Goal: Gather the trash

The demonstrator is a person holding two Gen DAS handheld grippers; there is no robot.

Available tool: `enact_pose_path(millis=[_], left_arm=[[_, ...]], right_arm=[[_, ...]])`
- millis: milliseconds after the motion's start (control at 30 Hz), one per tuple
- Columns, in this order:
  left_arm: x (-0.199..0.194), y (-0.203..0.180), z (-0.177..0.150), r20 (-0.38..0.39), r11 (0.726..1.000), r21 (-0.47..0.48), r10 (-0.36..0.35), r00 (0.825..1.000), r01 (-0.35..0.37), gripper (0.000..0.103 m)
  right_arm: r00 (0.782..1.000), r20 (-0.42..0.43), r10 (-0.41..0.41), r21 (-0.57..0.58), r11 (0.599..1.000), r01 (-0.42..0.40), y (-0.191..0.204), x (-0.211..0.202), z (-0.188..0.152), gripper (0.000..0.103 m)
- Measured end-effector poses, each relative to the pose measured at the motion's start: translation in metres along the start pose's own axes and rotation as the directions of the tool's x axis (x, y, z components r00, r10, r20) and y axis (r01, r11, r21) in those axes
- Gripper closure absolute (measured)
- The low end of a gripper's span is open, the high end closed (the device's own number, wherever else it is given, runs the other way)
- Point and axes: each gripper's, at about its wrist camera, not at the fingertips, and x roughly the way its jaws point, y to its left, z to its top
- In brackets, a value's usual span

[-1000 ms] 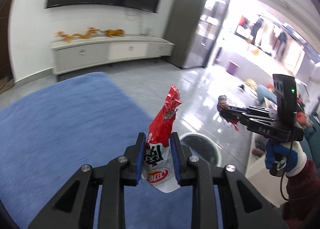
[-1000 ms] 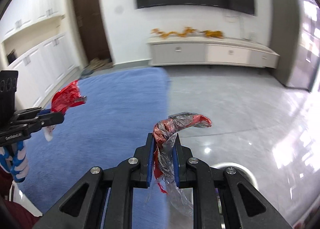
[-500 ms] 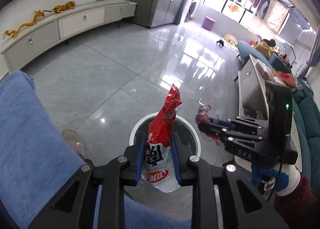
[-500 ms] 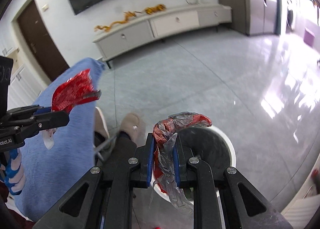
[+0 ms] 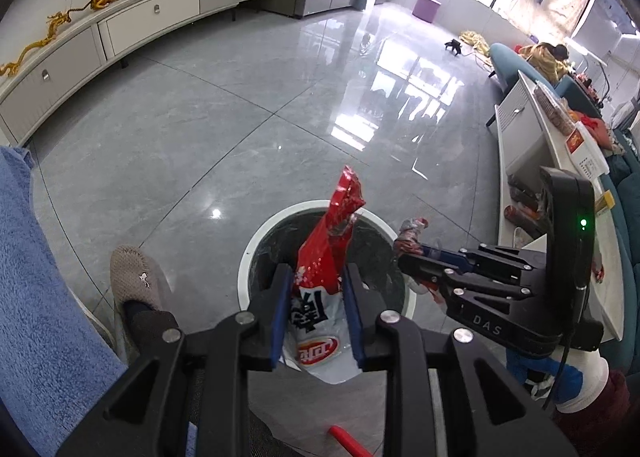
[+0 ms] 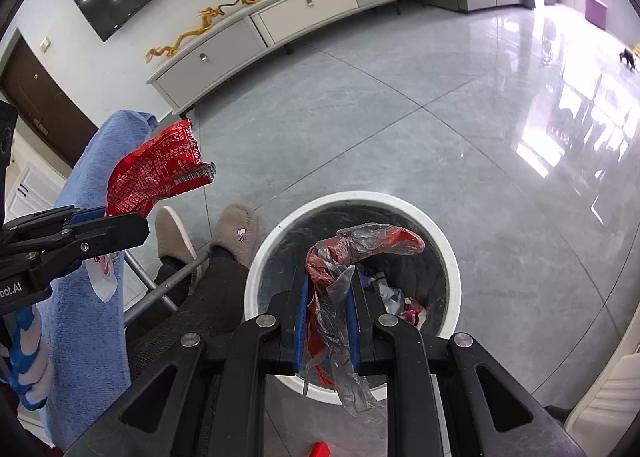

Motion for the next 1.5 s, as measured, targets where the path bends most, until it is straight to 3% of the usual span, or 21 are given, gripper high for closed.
enact_pose_path(millis=[233, 700, 733, 800, 833, 933, 1067, 1300, 1367, 1500], left_arm=[[0.01, -0.015, 0.0, -0.016, 0.999, 0.044, 0.026, 1.0, -0.025, 0.078], [0.023, -0.018, 0.001, -0.044, 0.999, 0.046, 0.001, 0.999, 0.001, 0.076], [0.024, -0.018, 0.001, -0.049, 0.999, 0.043, -0.007, 0.999, 0.009, 0.075], [0.024, -0.015, 0.001, -0.051, 0.999, 0.036, -0.017, 0.999, 0.019, 0.057], [0.022, -0.015, 0.001, -0.045, 0.999, 0.033, -0.02, 0.999, 0.021, 0.054], [0.02, -0.013, 0.002, -0.038, 0.999, 0.02, -0.037, 0.999, 0.038, 0.051], [0.014, -0.008, 0.002, -0.028, 0.999, -0.023, -0.048, 0.998, 0.048, 0.05], [-0.027, 0.001, -0.005, 0.085, 0.995, -0.1, 0.0, 0.996, 0.009, 0.041], [-0.043, 0.006, -0.011, 0.127, 0.993, -0.111, 0.044, 0.991, -0.03, 0.037], [-0.085, 0.024, -0.03, 0.214, 0.98, -0.146, 0.161, 0.964, -0.131, 0.025]], right_arm=[[1.0, -0.021, 0.017, 0.029, 0.999, -0.017, -0.015, 0.016, -0.002, 0.086], [0.998, -0.06, 0.005, 0.063, 0.998, -0.002, -0.022, 0.036, -0.005, 0.082], [0.998, -0.062, 0.001, 0.063, 0.998, 0.003, -0.022, 0.037, -0.005, 0.079], [0.998, -0.064, -0.007, 0.063, 0.998, 0.011, -0.022, 0.038, -0.005, 0.072], [0.998, -0.064, -0.01, 0.065, 0.998, 0.014, -0.022, 0.039, -0.006, 0.067], [0.998, -0.061, -0.02, 0.067, 0.997, 0.024, -0.022, 0.038, -0.005, 0.059], [0.998, -0.054, -0.033, 0.069, 0.997, 0.037, -0.021, 0.03, -0.006, 0.058], [0.999, -0.004, -0.047, 0.059, 0.997, 0.047, -0.004, 0.008, 0.003, 0.058], [0.999, 0.033, -0.043, 0.036, 0.998, 0.042, 0.012, -0.004, 0.01, 0.056], [0.995, 0.097, -0.034, -0.026, 0.999, 0.037, 0.049, -0.027, 0.018, 0.051]])
